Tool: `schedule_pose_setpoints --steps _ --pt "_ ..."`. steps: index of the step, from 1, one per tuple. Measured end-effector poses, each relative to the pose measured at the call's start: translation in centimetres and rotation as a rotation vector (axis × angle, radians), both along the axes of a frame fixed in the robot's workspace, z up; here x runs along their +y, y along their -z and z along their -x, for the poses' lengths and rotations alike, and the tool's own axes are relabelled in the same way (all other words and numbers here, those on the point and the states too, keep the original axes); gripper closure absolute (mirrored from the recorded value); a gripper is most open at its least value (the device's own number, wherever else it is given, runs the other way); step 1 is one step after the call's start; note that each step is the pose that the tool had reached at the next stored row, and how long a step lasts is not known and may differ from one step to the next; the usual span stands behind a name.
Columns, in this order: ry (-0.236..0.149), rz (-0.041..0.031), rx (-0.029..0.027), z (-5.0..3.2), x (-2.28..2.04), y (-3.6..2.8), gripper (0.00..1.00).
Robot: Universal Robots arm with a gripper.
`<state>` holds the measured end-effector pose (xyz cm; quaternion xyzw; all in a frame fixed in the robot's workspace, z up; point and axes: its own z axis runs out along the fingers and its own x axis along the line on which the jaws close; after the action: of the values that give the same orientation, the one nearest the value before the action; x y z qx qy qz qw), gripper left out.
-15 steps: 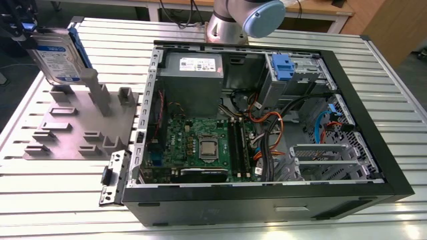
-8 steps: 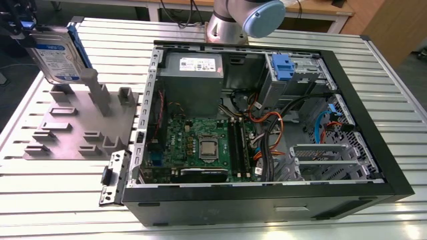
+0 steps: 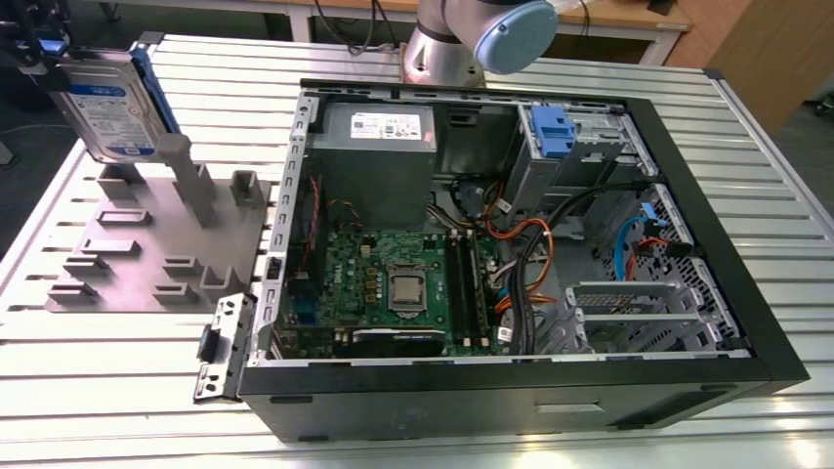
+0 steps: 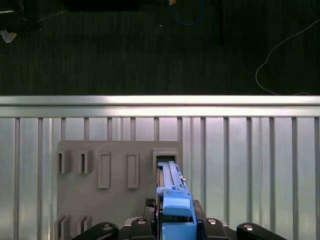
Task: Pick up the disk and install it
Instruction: 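Pick up the disk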
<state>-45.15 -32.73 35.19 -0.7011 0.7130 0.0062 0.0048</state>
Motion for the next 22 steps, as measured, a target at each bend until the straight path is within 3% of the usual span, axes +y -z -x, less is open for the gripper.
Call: schedule_pose_setpoints --steps 8,22 --pt "0.000 0.0000 0.0000 0.00 0.00 -0.69 0.64" --pt "0.000 0.0000 -0.0001 0.00 0.00 -1.10 0.64"
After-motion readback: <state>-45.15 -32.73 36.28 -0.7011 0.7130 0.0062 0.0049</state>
